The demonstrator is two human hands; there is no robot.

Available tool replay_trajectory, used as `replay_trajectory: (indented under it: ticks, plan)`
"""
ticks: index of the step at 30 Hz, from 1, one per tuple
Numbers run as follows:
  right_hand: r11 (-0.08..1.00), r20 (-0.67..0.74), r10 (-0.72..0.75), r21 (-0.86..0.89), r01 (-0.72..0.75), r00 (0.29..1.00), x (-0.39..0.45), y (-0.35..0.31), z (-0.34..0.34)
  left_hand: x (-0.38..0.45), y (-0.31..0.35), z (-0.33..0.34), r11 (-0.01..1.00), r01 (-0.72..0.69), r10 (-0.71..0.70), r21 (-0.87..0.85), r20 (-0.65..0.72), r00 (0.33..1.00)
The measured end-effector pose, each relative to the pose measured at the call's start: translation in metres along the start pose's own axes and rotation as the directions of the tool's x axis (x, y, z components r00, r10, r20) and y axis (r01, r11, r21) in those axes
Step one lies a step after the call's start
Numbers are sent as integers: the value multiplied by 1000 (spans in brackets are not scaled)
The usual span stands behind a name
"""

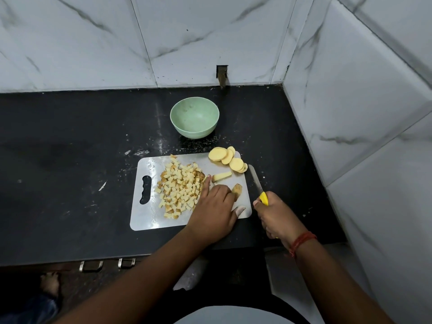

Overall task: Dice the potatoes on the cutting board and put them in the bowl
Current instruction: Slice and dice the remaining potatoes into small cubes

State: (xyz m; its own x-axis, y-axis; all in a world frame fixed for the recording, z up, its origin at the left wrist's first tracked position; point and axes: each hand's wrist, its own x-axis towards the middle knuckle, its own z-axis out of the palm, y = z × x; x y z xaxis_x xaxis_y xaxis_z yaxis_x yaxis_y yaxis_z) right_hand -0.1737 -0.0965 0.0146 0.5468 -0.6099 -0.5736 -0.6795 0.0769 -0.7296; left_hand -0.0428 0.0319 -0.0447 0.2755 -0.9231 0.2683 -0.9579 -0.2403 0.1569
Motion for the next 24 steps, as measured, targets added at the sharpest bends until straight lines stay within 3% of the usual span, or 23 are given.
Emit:
replay_trajectory:
  ticks: [4,15,24]
  plan:
    - [998,47,53,-32,-51,998,3,2,3,-8,-11,2,995,-99,98,9,29,995]
    - [994,68,33,-109,-25,997,-6,-4,5,-5,-14,8,995,-95,93,36,52,994]
    - [927,115,53,-374,-6,992,-13,-18,11,-7,-22,11,990,-135,132,40,71,989]
